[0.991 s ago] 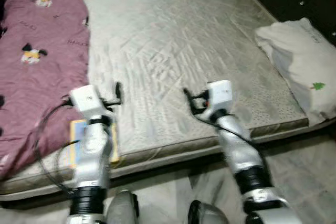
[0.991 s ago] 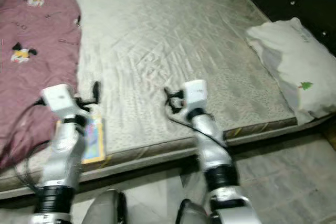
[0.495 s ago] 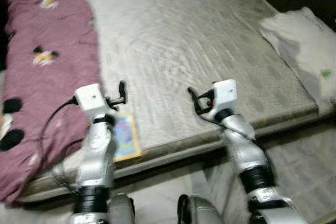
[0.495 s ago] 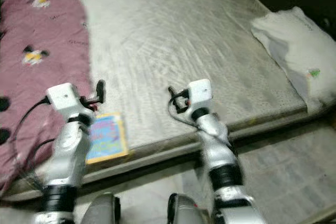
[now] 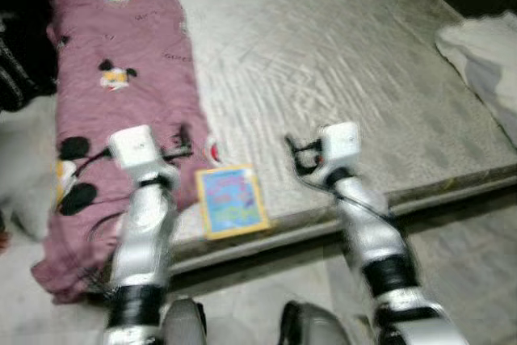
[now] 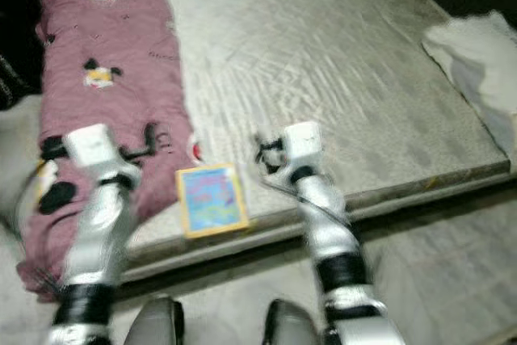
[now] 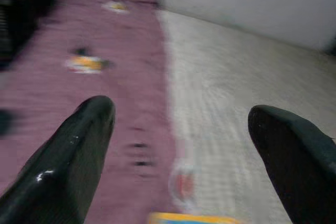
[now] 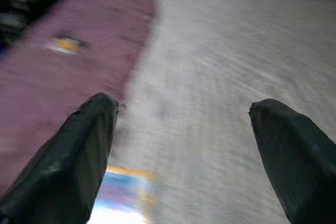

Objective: Clean up the room

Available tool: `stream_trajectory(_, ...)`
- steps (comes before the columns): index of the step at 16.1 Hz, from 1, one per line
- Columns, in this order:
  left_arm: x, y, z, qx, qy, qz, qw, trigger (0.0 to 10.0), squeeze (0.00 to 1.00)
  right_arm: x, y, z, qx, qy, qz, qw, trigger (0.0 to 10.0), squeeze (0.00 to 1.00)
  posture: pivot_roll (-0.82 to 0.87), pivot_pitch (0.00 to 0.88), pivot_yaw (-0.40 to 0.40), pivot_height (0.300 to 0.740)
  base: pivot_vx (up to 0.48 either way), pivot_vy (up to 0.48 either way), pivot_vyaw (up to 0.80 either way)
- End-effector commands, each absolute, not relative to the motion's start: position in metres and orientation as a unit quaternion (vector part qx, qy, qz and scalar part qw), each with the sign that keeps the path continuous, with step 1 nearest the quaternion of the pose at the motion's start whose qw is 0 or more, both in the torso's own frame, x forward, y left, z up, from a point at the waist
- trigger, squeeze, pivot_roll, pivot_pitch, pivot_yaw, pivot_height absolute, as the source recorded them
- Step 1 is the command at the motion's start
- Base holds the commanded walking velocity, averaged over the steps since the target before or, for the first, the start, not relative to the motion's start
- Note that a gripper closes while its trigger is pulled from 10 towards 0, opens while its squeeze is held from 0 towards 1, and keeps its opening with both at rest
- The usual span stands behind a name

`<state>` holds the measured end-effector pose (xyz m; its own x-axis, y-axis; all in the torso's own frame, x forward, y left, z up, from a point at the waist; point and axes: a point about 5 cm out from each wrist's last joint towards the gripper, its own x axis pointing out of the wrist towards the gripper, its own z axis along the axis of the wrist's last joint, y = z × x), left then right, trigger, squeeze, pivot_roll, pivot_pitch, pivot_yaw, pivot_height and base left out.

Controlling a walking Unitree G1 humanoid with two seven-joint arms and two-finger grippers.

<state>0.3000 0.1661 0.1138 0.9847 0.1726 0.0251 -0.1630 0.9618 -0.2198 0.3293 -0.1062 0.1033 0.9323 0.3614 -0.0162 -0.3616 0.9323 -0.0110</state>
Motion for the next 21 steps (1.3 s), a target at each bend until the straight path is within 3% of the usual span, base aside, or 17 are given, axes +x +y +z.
stream_trajectory(1,0.299,0.161,0.113,-0.106,-0.021,0.085,0.990,10.0,0.00,0.332,-0.115,0.106,-0.017,0.005,0.173,0.985,10.0,0.00,0.05,0.159,-0.043,0.740,0.000,0.000,0.00)
stream_trajectory(8,0.297,0.163,0.113,-0.084,-0.024,0.092,0.992,10.0,0.00,0.331,-0.116,0.105,-0.017,0.005,0.172,0.985,10.0,0.00,0.04,0.156,-0.040,0.740,0.000,0.000,0.00)
stream_trajectory(12,0.278,0.183,0.095,-0.085,0.019,0.109,0.990,10.0,0.00,0.326,-0.121,0.107,-0.008,-0.010,0.156,0.988,10.0,0.00,0.05,0.162,-0.026,0.740,0.000,0.000,0.00)
stream_trajectory(17,0.270,0.194,0.096,-0.046,0.013,0.107,0.993,10.0,0.00,0.327,-0.117,0.112,0.003,-0.033,0.137,0.990,10.0,0.00,0.10,0.177,-0.032,0.740,0.000,0.000,0.00)
stream_trajectory(21,0.275,0.191,0.102,-0.034,0.007,0.085,0.996,10.0,0.00,0.325,-0.127,0.110,0.001,-0.029,0.105,0.994,10.0,0.00,0.08,0.188,-0.014,0.740,0.000,0.000,0.00)
